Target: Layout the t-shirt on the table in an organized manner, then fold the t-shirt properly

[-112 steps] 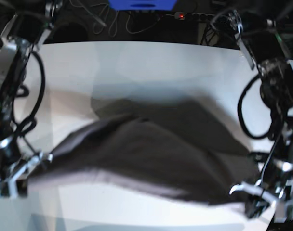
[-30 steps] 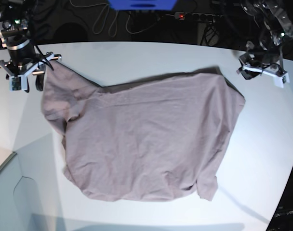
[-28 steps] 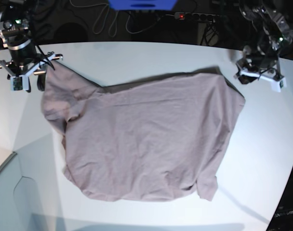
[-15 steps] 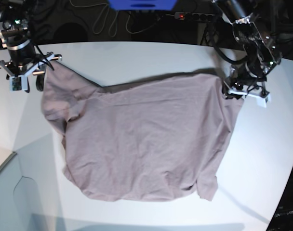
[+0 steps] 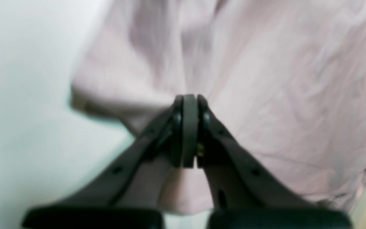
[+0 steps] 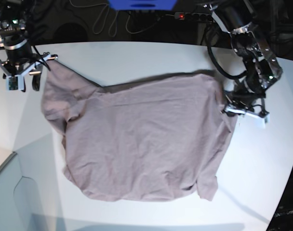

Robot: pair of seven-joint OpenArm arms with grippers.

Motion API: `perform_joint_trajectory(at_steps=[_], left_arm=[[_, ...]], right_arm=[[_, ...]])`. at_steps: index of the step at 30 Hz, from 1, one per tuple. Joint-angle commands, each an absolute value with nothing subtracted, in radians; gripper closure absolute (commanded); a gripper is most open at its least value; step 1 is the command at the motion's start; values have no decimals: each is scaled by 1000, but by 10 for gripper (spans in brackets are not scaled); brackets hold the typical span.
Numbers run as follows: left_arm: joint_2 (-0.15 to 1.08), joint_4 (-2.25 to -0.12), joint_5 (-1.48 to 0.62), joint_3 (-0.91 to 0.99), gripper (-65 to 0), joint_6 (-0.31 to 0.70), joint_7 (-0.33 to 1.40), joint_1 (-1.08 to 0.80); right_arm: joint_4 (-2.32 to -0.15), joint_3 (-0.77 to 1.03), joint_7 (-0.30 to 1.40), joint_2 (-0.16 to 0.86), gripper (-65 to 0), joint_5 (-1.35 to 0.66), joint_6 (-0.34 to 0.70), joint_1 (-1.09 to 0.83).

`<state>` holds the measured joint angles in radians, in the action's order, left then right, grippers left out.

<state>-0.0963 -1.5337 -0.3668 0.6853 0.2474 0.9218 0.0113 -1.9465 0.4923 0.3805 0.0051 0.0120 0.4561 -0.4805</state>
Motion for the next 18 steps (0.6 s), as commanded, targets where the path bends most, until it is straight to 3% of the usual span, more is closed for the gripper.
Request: perform_joint_trajectory(at_steps=[1,12,15,18], left_arm=[[-113,-1590,-381,680,0,252,911,16],[-104,-1696,-386,633,-5,252,909,-47],[-101,-1689,-390,713,-90,255,909,-70],[-101,-1684,-390,792,-247,255,912,-71]], right_arm=[[-1968,501,357,13,-237,2,453,-481],[-1968,499,357,12,-237,2,453,-489],[-1968,501,357,12,-237,2,453,-490],[-1968,501,357,12,-237,2,453,-490]])
